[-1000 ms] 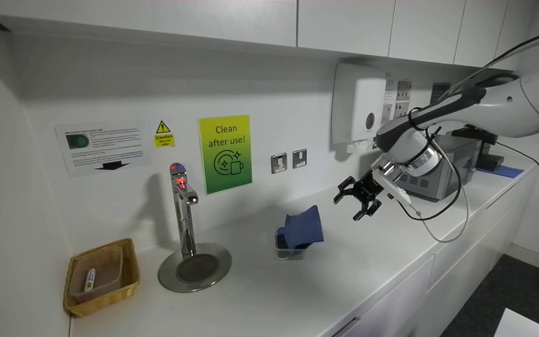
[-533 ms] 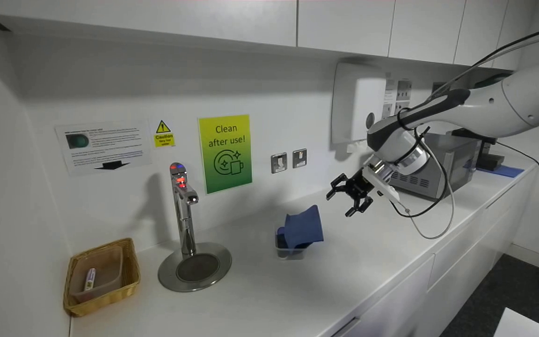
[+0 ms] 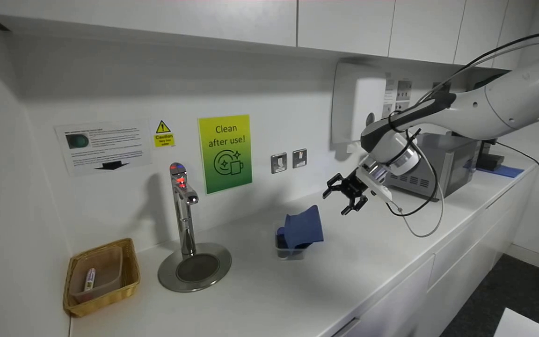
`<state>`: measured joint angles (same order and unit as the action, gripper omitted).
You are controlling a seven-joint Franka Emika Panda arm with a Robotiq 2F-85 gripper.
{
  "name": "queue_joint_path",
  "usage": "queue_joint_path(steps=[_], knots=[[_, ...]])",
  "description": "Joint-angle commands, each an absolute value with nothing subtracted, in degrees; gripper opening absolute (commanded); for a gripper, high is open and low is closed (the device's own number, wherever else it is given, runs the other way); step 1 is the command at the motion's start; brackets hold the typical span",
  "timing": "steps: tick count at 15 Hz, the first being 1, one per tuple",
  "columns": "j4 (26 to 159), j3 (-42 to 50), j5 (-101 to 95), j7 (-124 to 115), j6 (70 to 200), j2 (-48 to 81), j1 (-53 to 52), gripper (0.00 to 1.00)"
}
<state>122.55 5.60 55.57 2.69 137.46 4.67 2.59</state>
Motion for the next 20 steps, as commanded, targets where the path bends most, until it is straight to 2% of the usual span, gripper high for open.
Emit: queue_joint_path(steps=[1,20], knots=[[119.20,4.60,57.91,2.87,138.15,6.97,3.29,1.00],[112.17,1.82,61.67,2.71,138.83,13.85,2.81,1.00]])
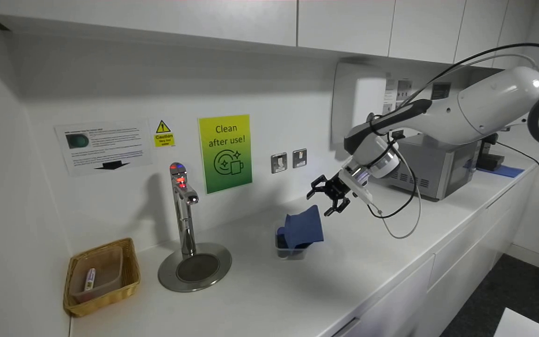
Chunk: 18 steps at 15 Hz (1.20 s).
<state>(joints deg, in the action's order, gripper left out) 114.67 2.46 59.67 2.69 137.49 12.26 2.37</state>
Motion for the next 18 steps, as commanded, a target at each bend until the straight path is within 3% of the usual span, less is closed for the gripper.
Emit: queue_joint_path(steps=[1,11,12,13,15,18], knots=[[111.54,1.80,61.95,2.66,138.90,14.38,2.83,1.00],[106.15,0.43,65.89,2.84,139.37,20.99,2.27,1.00],[105.59,0.23,65.96,2.71,139.44,21.63,2.18,0.96],[105.09,0.06,66.06,2.83,139.58,22.18,2.12,0.74],[104.12,-0.19,65.87,2.91,139.38,23.09,2.11,0.70],[103.20,-0.30,65.46,2.53,139.59,23.67,2.04,0.46]])
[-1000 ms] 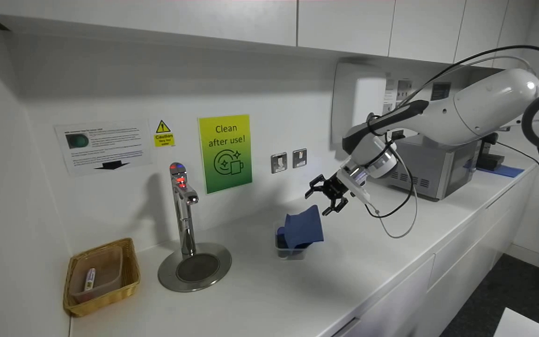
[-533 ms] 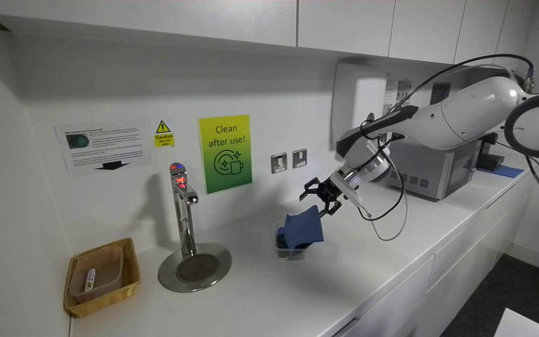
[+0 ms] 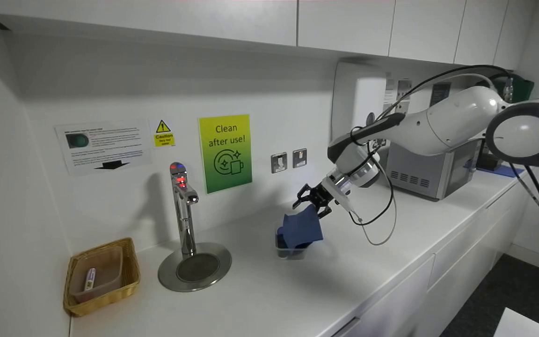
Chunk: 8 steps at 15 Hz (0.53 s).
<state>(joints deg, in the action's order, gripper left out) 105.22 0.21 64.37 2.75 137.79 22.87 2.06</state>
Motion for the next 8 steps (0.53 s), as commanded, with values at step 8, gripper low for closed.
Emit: queue_joint_path(steps=[8], knots=[[102.76,0.11,63.94,2.29,139.06,22.63,2.09,0.00]])
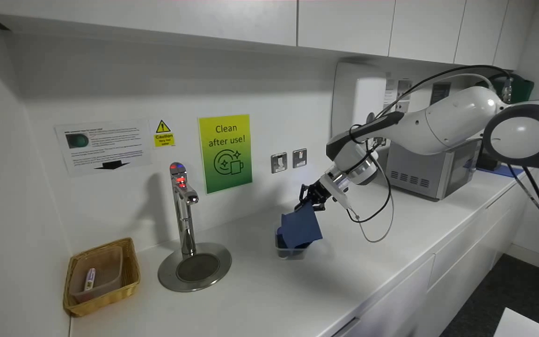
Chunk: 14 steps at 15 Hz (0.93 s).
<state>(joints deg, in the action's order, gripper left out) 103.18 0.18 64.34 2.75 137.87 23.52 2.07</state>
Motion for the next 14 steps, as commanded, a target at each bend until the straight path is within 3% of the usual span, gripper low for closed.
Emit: queue_joint_path(steps=[1,14], knots=[[103.57,0.46,62.61,2.15,139.02,21.73,1.89,0.00],[108.36,3.44,54.54,6.82,139.43,6.57,4.55,0.01]])
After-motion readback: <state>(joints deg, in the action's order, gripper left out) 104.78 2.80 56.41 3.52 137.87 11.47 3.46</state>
